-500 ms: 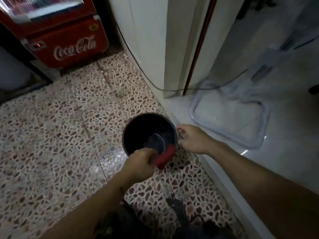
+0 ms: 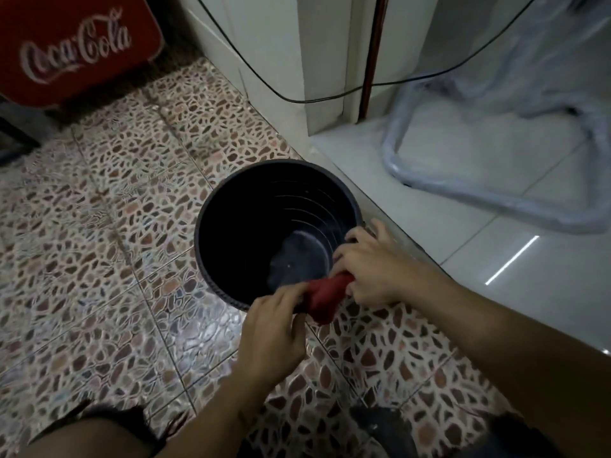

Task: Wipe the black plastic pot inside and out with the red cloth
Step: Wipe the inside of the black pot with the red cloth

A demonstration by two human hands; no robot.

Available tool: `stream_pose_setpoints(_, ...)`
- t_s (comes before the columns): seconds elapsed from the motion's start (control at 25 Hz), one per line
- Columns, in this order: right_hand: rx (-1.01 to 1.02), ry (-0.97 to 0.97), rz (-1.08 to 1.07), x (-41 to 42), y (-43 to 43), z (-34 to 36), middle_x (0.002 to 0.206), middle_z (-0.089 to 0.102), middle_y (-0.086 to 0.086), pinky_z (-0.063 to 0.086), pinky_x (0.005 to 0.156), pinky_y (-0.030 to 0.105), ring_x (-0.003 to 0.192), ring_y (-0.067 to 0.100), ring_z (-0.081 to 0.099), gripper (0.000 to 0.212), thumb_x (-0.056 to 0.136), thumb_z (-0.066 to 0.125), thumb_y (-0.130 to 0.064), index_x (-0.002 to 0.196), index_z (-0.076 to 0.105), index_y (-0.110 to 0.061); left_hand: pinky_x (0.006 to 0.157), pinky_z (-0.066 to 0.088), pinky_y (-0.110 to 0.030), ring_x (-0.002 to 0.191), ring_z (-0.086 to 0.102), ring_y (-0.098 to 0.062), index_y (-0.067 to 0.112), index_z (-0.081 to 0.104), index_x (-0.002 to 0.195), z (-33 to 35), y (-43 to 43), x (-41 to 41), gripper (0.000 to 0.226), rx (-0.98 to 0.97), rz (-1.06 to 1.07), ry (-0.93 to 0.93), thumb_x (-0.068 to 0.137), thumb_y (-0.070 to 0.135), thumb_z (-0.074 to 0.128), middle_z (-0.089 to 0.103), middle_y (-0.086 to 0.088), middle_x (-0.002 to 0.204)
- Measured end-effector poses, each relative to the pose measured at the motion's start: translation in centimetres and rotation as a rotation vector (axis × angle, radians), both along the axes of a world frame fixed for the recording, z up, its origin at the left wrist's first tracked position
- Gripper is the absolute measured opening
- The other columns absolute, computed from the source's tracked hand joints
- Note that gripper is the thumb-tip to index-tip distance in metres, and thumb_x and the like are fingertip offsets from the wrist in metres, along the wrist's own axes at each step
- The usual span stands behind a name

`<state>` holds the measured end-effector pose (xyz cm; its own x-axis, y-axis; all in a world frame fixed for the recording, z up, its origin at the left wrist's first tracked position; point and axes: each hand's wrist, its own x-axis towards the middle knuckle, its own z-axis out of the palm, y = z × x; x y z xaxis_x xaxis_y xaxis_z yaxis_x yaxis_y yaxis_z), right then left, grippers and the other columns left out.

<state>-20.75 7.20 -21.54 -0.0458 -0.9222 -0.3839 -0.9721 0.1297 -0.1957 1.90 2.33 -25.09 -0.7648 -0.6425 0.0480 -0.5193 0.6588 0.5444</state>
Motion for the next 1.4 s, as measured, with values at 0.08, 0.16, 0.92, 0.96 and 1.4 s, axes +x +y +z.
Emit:
stream_pose_setpoints(0.08,-0.044,-0.011,-0.017,0.0,0.5,-0.3,0.118,0.067,-0.016,0.000,0.113,0.055,0.133,0.018,0.035,0.045,0.075,0.060,-0.027,0.115,0.071,-0.044,0.086,0.043,-0.026,0.100,0.060,-0.011,0.029,0.052,0.131,-0.2,0.0,-0.1,0.052,-0.019,0.025,0.030,0.082,0.015,0.063,0.064,0.011,0.124)
stream_pose_setpoints(0.16,-0.127,-0.040,-0.044,0.3,1.0,0.2,0.116,0.070,-0.014,0.001,0.115,0.051,0.136,0.016,0.039,0.039,0.080,0.061,-0.022,0.114,0.073,-0.038,0.086,0.050,-0.038,0.103,0.064,-0.015,0.031,0.051,0.133,0.6,-0.2,-0.4,0.050,0.002,0.026,0.025,0.086,0.017,0.060,0.064,0.009,0.127)
stream_pose_setpoints(0.92,-0.778,-0.444,-1.195,3.7,10.7,7.5,0.086,0.069,-0.006,0.043,0.051,0.019,0.067,0.003,0.063,0.025,0.085,0.051,-0.016,0.099,0.068,-0.028,0.087,0.051,-0.036,0.097,0.062,-0.020,0.018,0.075,0.112,5.3,0.6,-3.0,0.052,-0.001,0.195,0.392,0.077,-0.011,0.049,0.071,0.003,0.108)
stream_pose_setpoints(0.96,-0.752,-0.469,-1.208,4.5,10.5,7.1,0.090,0.069,-0.004,0.047,0.054,0.023,0.071,0.007,0.065,0.024,0.085,0.051,-0.016,0.098,0.066,-0.029,0.087,0.050,-0.034,0.099,0.062,-0.020,0.020,0.075,0.112,4.7,0.8,-2.5,0.052,0.061,0.228,0.387,0.078,-0.010,0.049,0.071,0.004,0.108)
stream_pose_setpoints(1.4,-0.125,-0.192,-0.664,10.2,7.6,-0.6,0.167,-0.003,0.015,0.006,0.121,0.057,0.153,0.034,-0.005,0.074,0.097,0.039,-0.052,0.161,0.009,-0.029,0.102,0.044,-0.038,0.126,0.053,-0.022,0.018,0.064,0.132,1.9,-1.1,-0.7,0.046,-0.118,0.031,0.150,0.089,0.008,0.051,0.060,0.004,0.138)
